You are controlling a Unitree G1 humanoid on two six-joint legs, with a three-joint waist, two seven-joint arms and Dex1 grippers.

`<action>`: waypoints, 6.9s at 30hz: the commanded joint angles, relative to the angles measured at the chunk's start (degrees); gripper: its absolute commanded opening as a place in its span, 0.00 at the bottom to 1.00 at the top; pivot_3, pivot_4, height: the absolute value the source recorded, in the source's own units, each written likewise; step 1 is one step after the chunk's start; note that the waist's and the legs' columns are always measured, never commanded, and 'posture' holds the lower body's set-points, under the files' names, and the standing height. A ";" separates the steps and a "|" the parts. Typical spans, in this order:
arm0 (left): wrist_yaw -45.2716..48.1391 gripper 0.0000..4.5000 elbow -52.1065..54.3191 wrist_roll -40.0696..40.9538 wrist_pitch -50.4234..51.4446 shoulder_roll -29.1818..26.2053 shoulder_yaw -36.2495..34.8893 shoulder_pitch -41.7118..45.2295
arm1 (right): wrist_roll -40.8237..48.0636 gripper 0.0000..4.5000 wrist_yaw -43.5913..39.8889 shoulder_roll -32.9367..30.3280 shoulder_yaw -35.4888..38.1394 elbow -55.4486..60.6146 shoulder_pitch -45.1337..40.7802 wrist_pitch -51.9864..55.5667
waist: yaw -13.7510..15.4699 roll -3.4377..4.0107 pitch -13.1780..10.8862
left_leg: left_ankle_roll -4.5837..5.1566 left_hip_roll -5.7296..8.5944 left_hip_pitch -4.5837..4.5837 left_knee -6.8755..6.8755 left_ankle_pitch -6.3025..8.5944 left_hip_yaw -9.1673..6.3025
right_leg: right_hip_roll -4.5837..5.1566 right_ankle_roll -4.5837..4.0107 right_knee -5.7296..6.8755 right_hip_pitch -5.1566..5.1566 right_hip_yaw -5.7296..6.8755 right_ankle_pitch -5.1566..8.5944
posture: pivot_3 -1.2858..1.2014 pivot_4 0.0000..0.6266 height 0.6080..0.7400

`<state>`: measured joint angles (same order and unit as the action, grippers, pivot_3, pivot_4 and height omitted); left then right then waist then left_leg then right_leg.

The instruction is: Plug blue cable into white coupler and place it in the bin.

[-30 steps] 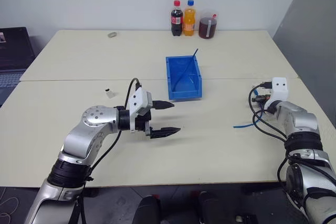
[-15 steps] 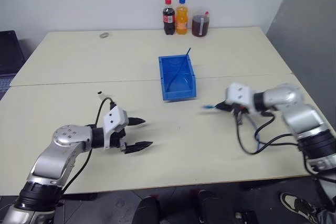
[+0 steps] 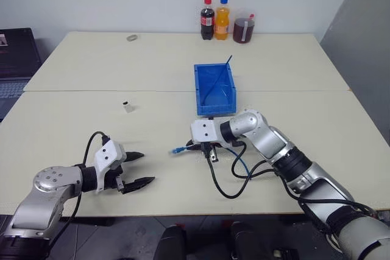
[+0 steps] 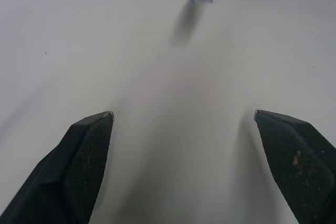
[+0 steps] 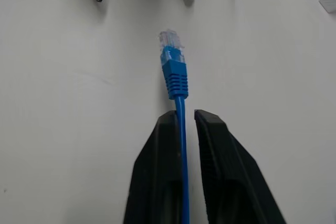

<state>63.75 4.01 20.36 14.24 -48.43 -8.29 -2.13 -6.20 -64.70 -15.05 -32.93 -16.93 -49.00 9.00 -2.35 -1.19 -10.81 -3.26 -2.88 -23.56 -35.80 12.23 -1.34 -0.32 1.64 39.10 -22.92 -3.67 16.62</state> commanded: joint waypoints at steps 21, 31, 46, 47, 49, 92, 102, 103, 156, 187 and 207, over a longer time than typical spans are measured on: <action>2.43 1.00 -1.17 -3.35 -3.44 2.51 8.63 6.16 | 13.28 1.00 -3.52 -16.97 14.23 35.08 16.93 25.84 | 0.59 -0.05 0.03 | 0.00 0.03 -0.32 -0.20 0.00 -0.08 | -0.03 -0.03 0.40 -0.36 0.05 0.02 | 0.52 0.24 1.00; -0.13 1.00 -4.99 -10.46 -5.64 5.31 15.15 8.85 | 17.14 1.00 7.33 -17.64 19.61 46.90 24.71 35.62 | 0.75 -0.04 0.15 | 0.00 0.08 -0.21 -0.29 -0.02 -0.08 | -0.02 0.35 0.51 -0.26 0.00 0.11 | 0.52 0.24 1.00; -0.42 0.42 -9.02 -11.56 -3.32 7.69 19.39 12.62 | 23.10 1.00 13.59 -18.97 21.30 50.50 27.53 39.30 | 0.89 0.09 0.47 | 0.03 0.16 -0.18 -0.34 -0.04 -0.08 | 0.06 0.45 0.49 -0.17 -0.02 0.07 | 0.52 0.24 1.00; -0.56 0.37 -8.97 -11.45 -3.14 7.64 19.34 12.58 | 23.63 1.00 13.79 -18.99 21.66 50.62 27.68 39.37 | 0.88 0.08 0.52 | 0.03 0.16 -0.17 -0.34 -0.04 -0.08 | 0.06 0.45 0.48 -0.17 -0.01 0.07 | 0.52 0.24 1.00; -0.64 0.26 -8.97 -11.15 -2.82 7.45 19.12 12.48 | 24.60 1.00 14.12 -19.10 22.25 50.67 27.91 39.22 | 0.84 0.09 0.57 | 0.03 0.15 -0.17 -0.34 -0.04 -0.08 | 0.05 0.45 0.48 -0.17 -0.01 0.08 | 0.52 0.24 1.00; -9.38 0.05 12.47 18.91 21.92 17.87 6.76 20.30 | 51.98 0.88 31.50 5.35 32.92 39.50 27.93 42.80 | 0.00 -0.22 0.48 | 0.03 0.08 -0.28 -0.31 -0.04 -0.13 | -0.08 0.42 0.45 -0.26 -0.06 0.07 | 0.52 0.24 1.00; -9.39 0.05 12.86 19.19 22.43 17.85 6.82 20.14 | 53.87 0.31 31.59 4.43 32.31 39.63 27.99 43.67 | 0.00 -0.22 0.48 | 0.03 0.08 -0.28 -0.31 -0.04 -0.13 | -0.08 0.42 0.45 -0.26 -0.06 0.07 | 0.52 0.24 1.00; -9.37 0.05 12.74 19.14 22.38 17.88 6.81 20.23 | 53.92 0.26 31.58 4.25 32.17 39.67 27.98 43.70 | 0.00 -0.22 0.48 | 0.03 0.08 -0.28 -0.31 -0.04 -0.13 | -0.08 0.43 0.45 -0.26 -0.07 0.07 | 0.52 0.24 1.00; -66.18 0.99 -18.02 -11.01 20.05 29.84 -8.19 34.73 | 49.18 0.00 29.84 -0.44 29.93 35.93 26.38 36.28 | 0.56 -0.51 0.56 | 0.03 0.11 -0.37 -0.29 -0.04 -0.13 | -0.05 0.27 0.29 -0.28 -0.06 -0.16 | 0.52 0.24 1.00; -69.00 0.38 -47.81 -13.58 3.75 28.04 -7.88 49.81 | 49.38 0.00 31.20 -0.23 30.27 37.17 27.39 36.33 | 0.55 -0.51 0.55 | 0.01 0.13 -0.40 -0.28 -0.05 -0.12 | -0.03 0.26 0.29 -0.28 -0.02 -0.17 | 0.52 0.24 1.00; -21.23 0.18 -11.29 -4.01 15.16 17.68 9.96 32.23 | 45.32 0.00 29.59 -8.73 28.91 48.28 35.94 33.98 | 0.67 -0.52 0.55 | -0.03 0.13 -0.41 -0.25 -0.06 -0.14 | 0.00 0.23 0.34 -0.29 0.02 -0.16 | 0.52 0.24 1.00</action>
<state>35.26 -12.71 14.01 28.86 -29.52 -0.66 29.53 39.33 -34.19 -22.98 -3.72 27.62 -13.55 44.29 -1.68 -1.71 -10.26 -3.28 -2.74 -23.94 -36.06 12.17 -1.46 -0.32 1.87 39.45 -23.18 -3.66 16.47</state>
